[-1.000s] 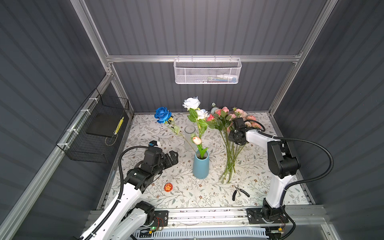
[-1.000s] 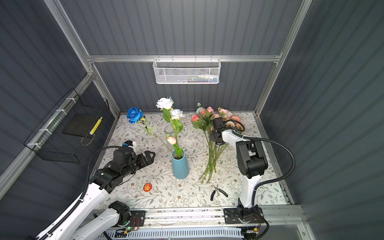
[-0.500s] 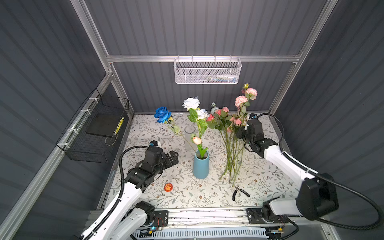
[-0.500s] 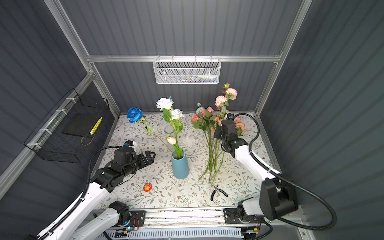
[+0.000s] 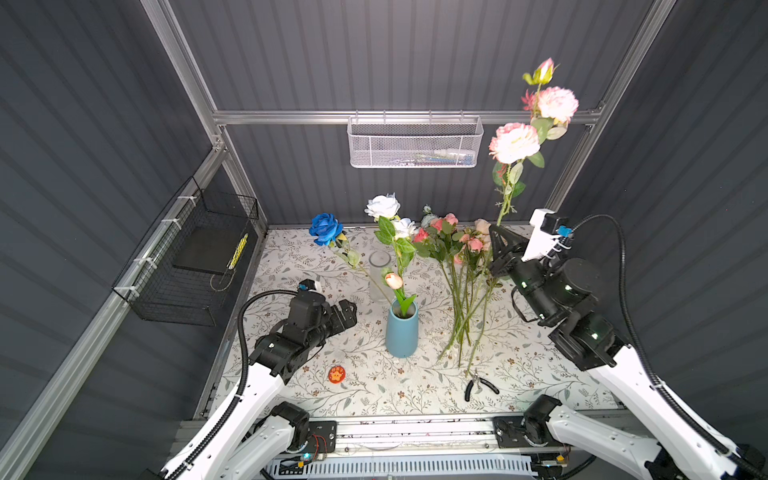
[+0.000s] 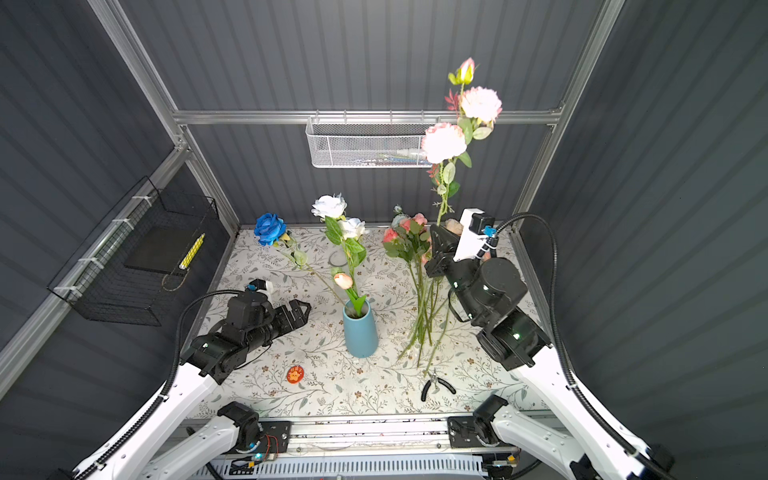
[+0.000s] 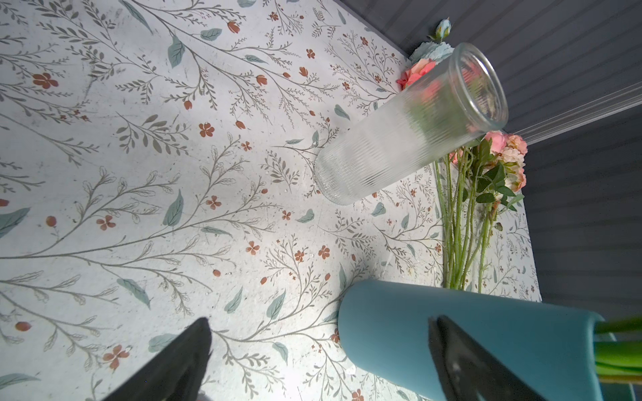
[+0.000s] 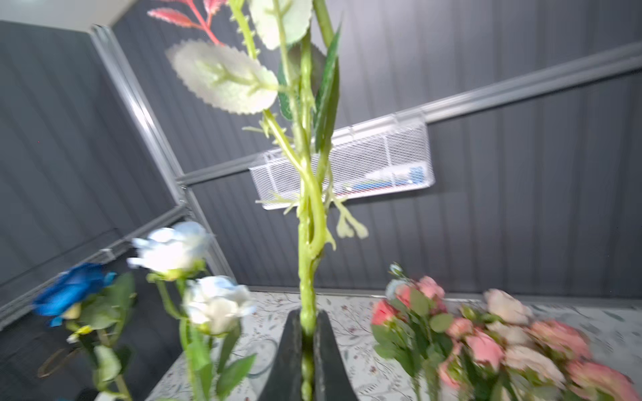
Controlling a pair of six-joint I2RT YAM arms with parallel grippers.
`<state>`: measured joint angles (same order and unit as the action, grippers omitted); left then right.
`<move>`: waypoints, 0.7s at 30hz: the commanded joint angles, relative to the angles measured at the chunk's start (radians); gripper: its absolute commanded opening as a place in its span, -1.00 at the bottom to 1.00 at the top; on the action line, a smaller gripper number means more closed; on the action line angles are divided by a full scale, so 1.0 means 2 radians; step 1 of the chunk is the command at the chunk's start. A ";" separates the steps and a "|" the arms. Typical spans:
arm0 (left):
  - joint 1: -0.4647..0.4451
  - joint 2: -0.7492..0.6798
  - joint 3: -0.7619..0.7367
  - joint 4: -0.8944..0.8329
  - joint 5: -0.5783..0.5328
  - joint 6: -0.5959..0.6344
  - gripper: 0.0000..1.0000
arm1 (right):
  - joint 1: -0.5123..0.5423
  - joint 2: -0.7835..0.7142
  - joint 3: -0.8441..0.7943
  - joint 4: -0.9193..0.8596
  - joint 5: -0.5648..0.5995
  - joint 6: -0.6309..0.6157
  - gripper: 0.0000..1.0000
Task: Arrange the flowers into the vase
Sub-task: 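Lift the pink peony high and carry it over the teal vase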
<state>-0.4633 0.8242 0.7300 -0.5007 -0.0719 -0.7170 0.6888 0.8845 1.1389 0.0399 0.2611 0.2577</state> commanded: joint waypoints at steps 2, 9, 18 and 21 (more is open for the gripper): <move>-0.002 -0.005 0.015 -0.005 -0.006 0.005 1.00 | 0.067 0.014 0.054 0.016 -0.027 -0.024 -1.00; -0.002 -0.009 0.016 -0.009 -0.007 0.004 0.99 | 0.135 0.093 0.122 0.067 -0.051 -0.046 -1.00; -0.002 -0.020 0.014 -0.019 -0.008 0.004 0.99 | 0.151 0.184 0.152 0.130 -0.034 -0.090 -1.00; -0.002 -0.024 0.014 -0.022 -0.008 0.004 0.99 | 0.152 0.195 0.150 0.147 -0.026 -0.105 -1.00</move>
<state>-0.4633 0.7940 0.7341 -0.5140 -0.0792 -0.7174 0.9863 1.2827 1.4128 0.2268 0.1871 0.1047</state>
